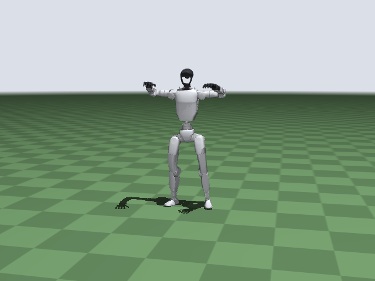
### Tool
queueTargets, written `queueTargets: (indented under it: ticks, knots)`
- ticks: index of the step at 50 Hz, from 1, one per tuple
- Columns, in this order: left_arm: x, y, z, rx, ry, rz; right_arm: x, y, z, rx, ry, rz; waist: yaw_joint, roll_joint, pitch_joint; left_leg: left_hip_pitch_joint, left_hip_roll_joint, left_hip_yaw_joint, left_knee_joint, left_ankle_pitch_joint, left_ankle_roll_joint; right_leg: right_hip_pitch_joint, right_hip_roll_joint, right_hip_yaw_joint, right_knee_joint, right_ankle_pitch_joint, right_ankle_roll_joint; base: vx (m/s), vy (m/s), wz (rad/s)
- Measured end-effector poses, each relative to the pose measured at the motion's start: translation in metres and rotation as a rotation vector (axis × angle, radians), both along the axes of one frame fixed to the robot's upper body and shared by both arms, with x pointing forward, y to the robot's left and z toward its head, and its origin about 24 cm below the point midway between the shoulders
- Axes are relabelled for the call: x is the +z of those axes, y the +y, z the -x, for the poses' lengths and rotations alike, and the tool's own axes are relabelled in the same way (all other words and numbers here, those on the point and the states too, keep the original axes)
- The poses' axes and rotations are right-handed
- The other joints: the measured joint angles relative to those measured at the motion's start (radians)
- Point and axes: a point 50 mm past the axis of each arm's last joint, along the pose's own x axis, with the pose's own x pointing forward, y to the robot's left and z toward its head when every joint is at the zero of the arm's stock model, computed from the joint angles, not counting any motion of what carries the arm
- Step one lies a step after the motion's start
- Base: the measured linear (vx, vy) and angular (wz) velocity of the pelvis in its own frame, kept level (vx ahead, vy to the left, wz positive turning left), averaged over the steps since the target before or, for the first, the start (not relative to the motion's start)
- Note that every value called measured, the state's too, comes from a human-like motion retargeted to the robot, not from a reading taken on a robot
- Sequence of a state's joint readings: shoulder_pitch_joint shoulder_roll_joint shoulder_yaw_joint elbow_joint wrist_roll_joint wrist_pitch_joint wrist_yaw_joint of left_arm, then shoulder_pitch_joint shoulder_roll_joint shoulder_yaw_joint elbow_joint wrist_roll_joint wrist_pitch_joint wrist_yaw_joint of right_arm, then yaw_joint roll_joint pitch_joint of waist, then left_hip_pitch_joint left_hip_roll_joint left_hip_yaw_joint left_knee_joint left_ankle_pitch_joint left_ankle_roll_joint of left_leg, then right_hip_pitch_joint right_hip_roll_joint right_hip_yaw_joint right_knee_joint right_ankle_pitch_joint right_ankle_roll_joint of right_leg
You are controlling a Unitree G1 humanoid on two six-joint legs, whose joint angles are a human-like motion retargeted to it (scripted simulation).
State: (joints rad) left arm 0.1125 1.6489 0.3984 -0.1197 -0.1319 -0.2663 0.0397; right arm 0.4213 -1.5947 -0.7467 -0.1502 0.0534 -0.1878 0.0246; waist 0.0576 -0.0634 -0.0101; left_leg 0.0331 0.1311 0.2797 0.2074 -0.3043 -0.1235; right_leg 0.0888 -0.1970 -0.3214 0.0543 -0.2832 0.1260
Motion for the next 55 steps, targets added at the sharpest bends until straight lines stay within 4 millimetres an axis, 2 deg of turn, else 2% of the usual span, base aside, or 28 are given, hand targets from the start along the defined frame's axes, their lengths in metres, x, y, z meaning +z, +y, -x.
queueTargets:
  ticks: [3,5,8,11,15,18,21,24,25,26,27,28,30,33,35,37,38,40,42,44,46,48,50,52,53,55]
  knots:
    - [-0.001,-0.001,0.002,-0.035,-0.046,0.054,0.001,0.002,0.003,0.037,-0.075,-0.031,0.003,-0.002,0.003,-0.004,-0.004,-0.002,0.003,-0.002,0.003,0.001,-0.003,-0.002,-0.004,-0.001,0.002,0.00,0.00,0.00]
    - [-0.005,0.000,0.004,-0.090,-0.082,0.209,0.001,0.006,0.007,0.085,-0.161,-0.084,0.007,-0.002,0.005,-0.009,-0.006,-0.003,0.007,-0.004,0.007,0.002,-0.006,-0.003,-0.008,-0.002,0.001,0.00,0.00,0.00]
    - [-0.026,0.001,0.001,-0.248,-0.093,0.707,-0.001,0.019,0.009,0.197,-0.305,-0.228,0.028,0.002,0.008,-0.013,-0.009,0.000,0.013,-0.010,0.014,-0.003,-0.008,0.004,-0.012,-0.003,-0.009,0.00,0.01,-0.06]
    - [-0.062,-0.006,-0.004,-0.438,-0.052,1.259,0.003,0.038,0.007,0.329,-0.455,-0.368,0.067,0.005,0.017,-0.004,-0.006,0.023,0.007,-0.018,0.019,-0.017,-0.006,0.036,-0.008,-0.002,-0.026,-0.01,0.03,-0.45]
    - [-0.125,-0.001,0.015,-0.617,-0.030,1.920,0.035,0.090,-0.021,0.549,-0.669,-0.502,0.093,0.022,0.046,0.044,0.005,0.119,-0.021,-0.031,0.033,-0.062,0.009,0.147,0.017,0.007,-0.054,-0.03,0.03,-1.27]
    - [-0.169,-0.014,0.026,-0.756,-0.077,2.364,0.061,0.134,-0.043,0.732,-0.721,-0.772,0.160,0.033,0.073,0.089,0.005,0.240,-0.043,-0.030,0.050,-0.122,0.029,0.277,0.045,0.023,-0.062,-0.04,0.02,-2.01]
    - [-0.190,-0.046,0.021,-0.971,-0.016,2.723,0.073,0.180,-0.053,0.958,-0.627,-1.127,0.234,0.038,0.102,0.114,-0.006,0.341,-0.050,-0.030,0.080,-0.167,0.042,0.383,0.047,0.049,-0.047,-0.03,0.01,-1.76]
    - [-0.193,-0.078,0.014,-1.118,0.204,2.903,0.062,0.211,-0.050,1.164,-0.481,-1.453,0.250,0.040,0.118,0.109,-0.018,0.385,-0.035,-0.032,0.102,-0.177,0.037,0.427,0.010,0.077,-0.026,-0.01,0.02,-0.78]
    - [-0.192,-0.086,0.013,1.130,-0.286,-2.904,0.054,0.217,-0.047,1.223,-0.429,-1.557,0.240,0.040,0.120,0.103,-0.020,0.390,-0.029,-0.033,0.104,-0.176,0.032,0.432,-0.005,0.086,-0.019,0.00,0.04,-0.22]
    - [-0.189,-0.093,0.012,1.144,-0.357,-2.895,0.042,0.221,-0.043,1.271,-0.370,-1.625,0.220,0.043,0.123,0.098,-0.022,0.391,-0.027,-0.034,0.100,-0.174,0.028,0.431,-0.019,0.093,-0.013,0.00,0.00,0.00]
    - [-0.184,-0.098,0.012,-1.162,0.418,2.879,0.030,0.224,-0.039,1.308,-0.318,-1.678,0.198,0.048,0.127,0.093,-0.024,0.390,-0.026,-0.035,0.095,-0.173,0.025,0.429,-0.032,0.100,-0.006,0.00,0.06,0.05]
    - [-0.177,-0.101,0.011,-1.180,0.454,2.816,0.016,0.223,-0.035,1.328,-0.272,-1.697,0.173,0.056,0.133,0.089,-0.026,0.389,-0.028,-0.035,0.089,-0.172,0.022,0.426,-0.043,0.108,0.000,-0.01,0.06,0.10]
    - [-0.153,-0.098,0.007,-1.203,0.418,2.591,-0.014,0.216,-0.029,1.305,-0.218,-1.653,0.113,0.079,0.152,0.083,-0.030,0.380,-0.036,-0.032,0.076,-0.168,0.017,0.414,-0.060,0.121,0.012,-0.03,0.07,0.22]
    - [-0.084,-0.076,-0.010,-1.076,0.073,1.974,-0.057,0.194,-0.016,1.157,-0.208,-1.498,-0.008,0.118,0.194,0.065,-0.035,0.338,-0.043,-0.026,0.063,-0.157,0.006,0.364,-0.075,0.133,0.015,-0.07,0.07,0.63]
    - [-0.030,-0.074,-0.028,-0.904,-0.192,1.580,-0.081,0.185,-0.006,1.059,-0.193,-1.449,-0.099,0.130,0.209,0.040,-0.040,0.288,-0.039,-0.023,0.057,-0.150,-0.006,0.312,-0.077,0.130,0.013,-0.09,0.08,1.11]
    - [0.017,-0.087,-0.067,-0.627,-0.393,1.270,-0.088,0.185,0.004,1.000,-0.255,-1.475,-0.165,0.127,0.214,0.008,-0.045,0.236,-0.030,-0.019,0.042,-0.147,-0.022,0.256,-0.071,0.122,0.009,-0.08,0.10,1.21]
    - [0.033,-0.090,-0.093,-0.401,-0.461,1.106,-0.087,0.184,0.007,0.962,-0.330,-1.526,-0.183,0.126,0.211,-0.006,-0.047,0.217,-0.028,-0.015,0.024,-0.148,-0.027,0.233,-0.070,0.119,0.003,-0.06,0.10,1.03]
    - [0.050,-0.102,-0.137,-0.069,-0.519,0.900,-0.072,0.193,0.010,0.948,-0.521,-1.503,-0.186,0.110,0.202,-0.029,-0.051,0.181,-0.024,-0.009,-0.004,-0.148,-0.037,0.196,-0.065,0.107,-0.004,-0.02,0.09,0.77]
    - [0.032,-0.125,-0.165,0.053,-0.390,0.918,-0.044,0.201,0.008,0.942,-0.749,-1.348,-0.146,0.094,0.182,-0.036,-0.055,0.163,-0.032,-0.004,-0.034,-0.148,-0.042,0.179,-0.065,0.094,-0.006,0.04,0.07,0.35]
    - [-0.003,-0.159,-0.174,-0.031,-0.224,1.059,-0.012,0.201,0.001,0.866,-0.991,-1.139,-0.087,0.082,0.161,-0.043,-0.046,0.151,-0.010,-0.015,-0.062,-0.140,-0.041,0.168,-0.066,0.082,-0.008,0.11,0.05,0.22]
    - [-0.043,-0.192,-0.163,-0.228,-0.077,1.172,0.017,0.199,-0.015,0.731,-1.177,-0.973,-0.027,0.075,0.142,-0.058,-0.025,0.133,0.042,-0.041,-0.079,-0.123,-0.035,0.152,-0.065,0.072,-0.013,0.15,0.03,0.39]
    - [-0.084,-0.215,-0.135,-0.422,0.066,1.247,0.042,0.197,-0.043,0.600,-1.205,-0.914,0.023,0.064,0.140,-0.063,-0.020,0.108,0.051,-0.052,-0.073,-0.108,-0.031,0.127,-0.060,0.061,-0.022,0.14,0.03,0.71]
    - [-0.128,-0.230,-0.105,-0.534,0.252,1.332,0.061,0.192,-0.078,0.511,-1.046,-0.997,0.064,0.051,0.161,-0.062,-0.019,0.072,0.051,-0.061,-0.045,-0.098,-0.034,0.080,-0.021,0.042,-0.040,0.13,0.02,1.02]
    - [-0.170,-0.241,-0.082,-0.550,0.502,1.435,0.072,0.173,-0.101,0.504,-0.835,-1.235,0.126,0.040,0.211,-0.045,-0.028,0.046,0.004,-0.043,-0.004,-0.133,-0.051,0.004,0.110,0.014,-0.080,0.10,0.01,1.00]
    - [-0.190,-0.246,-0.072,-0.537,0.629,1.452,0.074,0.161,-0.106,0.538,-0.757,-1.394,0.157,0.042,0.240,-0.045,-0.019,0.027,0.010,-0.045,0.010,-0.164,-0.064,-0.046,0.220,-0.009,-0.106,0.10,-0.03,1.02]
    - [-0.219,-0.253,-0.055,-0.507,0.822,1.446,0.071,0.141,-0.099,0.681,-0.689,-1.695,0.213,0.054,0.307,-0.054,0.000,-0.010,0.038,-0.054,0.031,-0.244,-0.099,-0.125,0.469,-0.056,-0.149,0.09,-0.08,1.13]
